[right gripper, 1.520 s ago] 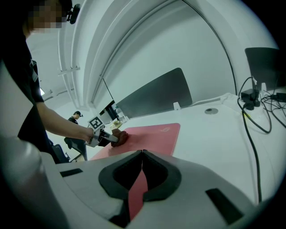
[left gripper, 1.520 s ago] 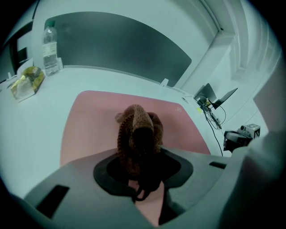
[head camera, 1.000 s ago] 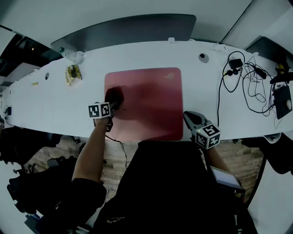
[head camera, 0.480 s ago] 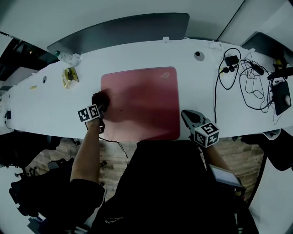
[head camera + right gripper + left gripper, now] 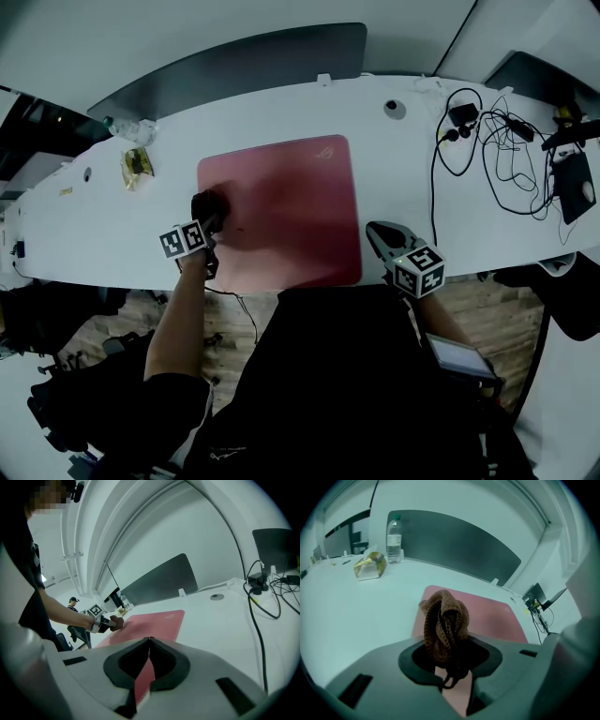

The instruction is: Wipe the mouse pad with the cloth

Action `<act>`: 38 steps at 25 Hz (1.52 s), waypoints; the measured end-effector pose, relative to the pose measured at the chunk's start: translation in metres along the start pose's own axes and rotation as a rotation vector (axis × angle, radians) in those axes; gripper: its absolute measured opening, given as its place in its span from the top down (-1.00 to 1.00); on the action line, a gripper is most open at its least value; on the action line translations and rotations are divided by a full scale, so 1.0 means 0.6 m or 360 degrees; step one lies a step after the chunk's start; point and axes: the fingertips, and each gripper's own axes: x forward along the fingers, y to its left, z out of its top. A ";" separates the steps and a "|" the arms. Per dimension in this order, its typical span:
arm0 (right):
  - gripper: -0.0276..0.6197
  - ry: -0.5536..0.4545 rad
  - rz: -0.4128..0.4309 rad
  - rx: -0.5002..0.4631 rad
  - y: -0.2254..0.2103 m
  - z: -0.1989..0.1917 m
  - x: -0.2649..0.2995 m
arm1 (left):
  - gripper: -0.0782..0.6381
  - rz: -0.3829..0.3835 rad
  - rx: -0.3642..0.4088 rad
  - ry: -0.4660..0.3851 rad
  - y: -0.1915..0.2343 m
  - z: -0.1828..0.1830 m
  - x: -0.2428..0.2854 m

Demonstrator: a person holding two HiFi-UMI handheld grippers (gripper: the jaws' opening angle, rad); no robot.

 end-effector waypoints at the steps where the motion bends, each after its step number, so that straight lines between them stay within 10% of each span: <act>1: 0.83 -0.0002 0.0000 0.0003 -0.001 0.000 -0.001 | 0.40 -0.0046 0.0018 0.0008 -0.022 0.002 0.007; 16: 0.83 -0.0042 -0.0061 0.0067 -0.033 -0.007 -0.028 | 0.40 -0.0547 0.0206 0.0133 -0.318 0.033 0.119; 38: 0.83 -0.0072 -0.0197 0.0203 -0.077 -0.038 -0.080 | 0.40 -0.0744 0.0429 0.0332 -0.563 0.042 0.255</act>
